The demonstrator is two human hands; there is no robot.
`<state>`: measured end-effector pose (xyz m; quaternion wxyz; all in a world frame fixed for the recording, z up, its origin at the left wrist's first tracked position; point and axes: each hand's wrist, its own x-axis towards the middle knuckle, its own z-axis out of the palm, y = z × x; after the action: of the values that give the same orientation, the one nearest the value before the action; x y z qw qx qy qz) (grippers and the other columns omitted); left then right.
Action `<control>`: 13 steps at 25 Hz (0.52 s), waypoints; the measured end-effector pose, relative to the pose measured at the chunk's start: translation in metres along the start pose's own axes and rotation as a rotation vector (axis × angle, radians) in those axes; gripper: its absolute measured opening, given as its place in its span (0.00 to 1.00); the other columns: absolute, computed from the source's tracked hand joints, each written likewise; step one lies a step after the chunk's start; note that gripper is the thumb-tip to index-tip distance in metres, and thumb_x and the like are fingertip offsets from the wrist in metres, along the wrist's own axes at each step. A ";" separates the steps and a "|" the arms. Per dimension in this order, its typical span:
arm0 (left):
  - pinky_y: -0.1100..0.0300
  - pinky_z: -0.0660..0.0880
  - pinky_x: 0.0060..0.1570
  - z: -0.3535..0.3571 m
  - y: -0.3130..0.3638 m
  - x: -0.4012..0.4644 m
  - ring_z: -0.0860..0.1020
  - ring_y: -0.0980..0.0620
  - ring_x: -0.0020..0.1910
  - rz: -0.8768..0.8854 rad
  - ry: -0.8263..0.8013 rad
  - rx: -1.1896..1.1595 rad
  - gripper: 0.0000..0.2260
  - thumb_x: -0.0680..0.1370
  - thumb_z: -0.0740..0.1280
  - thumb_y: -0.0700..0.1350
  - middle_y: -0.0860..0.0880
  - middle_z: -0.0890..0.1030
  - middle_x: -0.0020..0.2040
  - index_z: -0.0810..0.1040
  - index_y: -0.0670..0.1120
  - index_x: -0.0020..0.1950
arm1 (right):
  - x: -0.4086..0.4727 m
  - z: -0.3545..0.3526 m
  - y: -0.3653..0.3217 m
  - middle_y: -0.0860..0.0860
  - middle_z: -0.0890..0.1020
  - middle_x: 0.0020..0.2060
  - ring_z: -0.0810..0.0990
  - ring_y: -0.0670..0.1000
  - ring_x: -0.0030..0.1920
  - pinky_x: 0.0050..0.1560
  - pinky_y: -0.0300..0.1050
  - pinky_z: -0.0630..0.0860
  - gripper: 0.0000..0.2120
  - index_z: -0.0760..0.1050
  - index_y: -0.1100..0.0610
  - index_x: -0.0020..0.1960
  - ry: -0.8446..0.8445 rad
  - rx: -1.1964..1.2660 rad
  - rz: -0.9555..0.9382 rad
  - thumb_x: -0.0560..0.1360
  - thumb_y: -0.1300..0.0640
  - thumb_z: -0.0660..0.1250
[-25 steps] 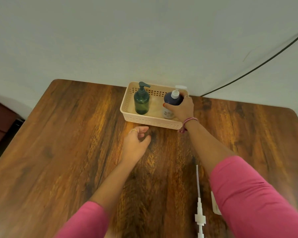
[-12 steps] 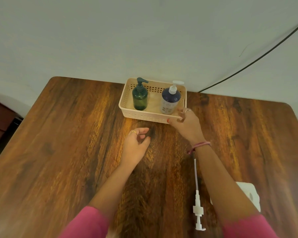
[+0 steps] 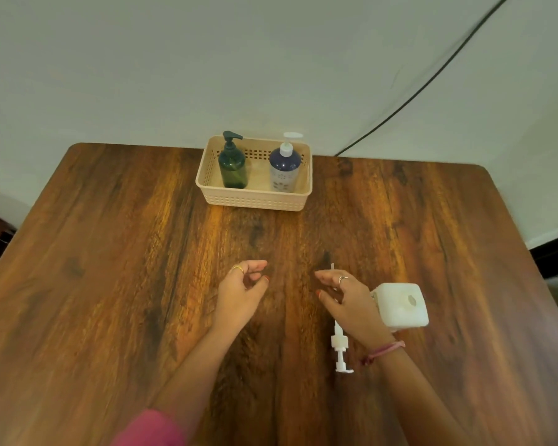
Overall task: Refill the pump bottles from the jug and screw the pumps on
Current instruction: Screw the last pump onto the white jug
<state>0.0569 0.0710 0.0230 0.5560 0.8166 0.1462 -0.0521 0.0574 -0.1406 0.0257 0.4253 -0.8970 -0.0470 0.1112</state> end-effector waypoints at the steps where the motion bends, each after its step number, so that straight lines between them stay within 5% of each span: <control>1: 0.76 0.69 0.44 0.002 -0.001 -0.006 0.76 0.61 0.50 -0.007 -0.003 0.004 0.12 0.76 0.68 0.39 0.54 0.80 0.54 0.78 0.49 0.58 | -0.009 -0.001 0.005 0.48 0.77 0.58 0.76 0.43 0.58 0.57 0.25 0.69 0.16 0.75 0.55 0.63 -0.009 -0.047 -0.004 0.76 0.65 0.64; 5: 0.72 0.69 0.46 0.013 0.001 -0.029 0.76 0.59 0.50 -0.016 -0.002 -0.001 0.12 0.76 0.68 0.39 0.53 0.80 0.54 0.78 0.48 0.58 | -0.033 -0.002 0.021 0.49 0.77 0.62 0.75 0.48 0.62 0.62 0.30 0.66 0.17 0.75 0.55 0.64 -0.132 -0.298 -0.042 0.78 0.67 0.59; 9: 0.71 0.69 0.46 0.022 0.004 -0.049 0.77 0.58 0.50 -0.019 0.014 -0.004 0.12 0.75 0.68 0.39 0.53 0.80 0.54 0.79 0.48 0.58 | -0.057 -0.003 0.036 0.49 0.72 0.68 0.72 0.50 0.66 0.64 0.38 0.68 0.23 0.70 0.54 0.69 -0.273 -0.618 -0.216 0.76 0.67 0.64; 13: 0.69 0.70 0.45 0.027 0.003 -0.067 0.77 0.58 0.50 -0.013 0.028 0.010 0.12 0.75 0.68 0.39 0.53 0.80 0.54 0.79 0.49 0.57 | -0.078 0.000 0.052 0.53 0.78 0.62 0.79 0.55 0.55 0.48 0.45 0.79 0.24 0.75 0.54 0.64 -0.233 -0.793 -0.334 0.70 0.65 0.73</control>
<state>-0.0043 0.0330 0.0323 0.5496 0.8189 0.1590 -0.0451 -0.0183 -0.1879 -0.0023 0.0527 -0.9523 -0.2779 0.1144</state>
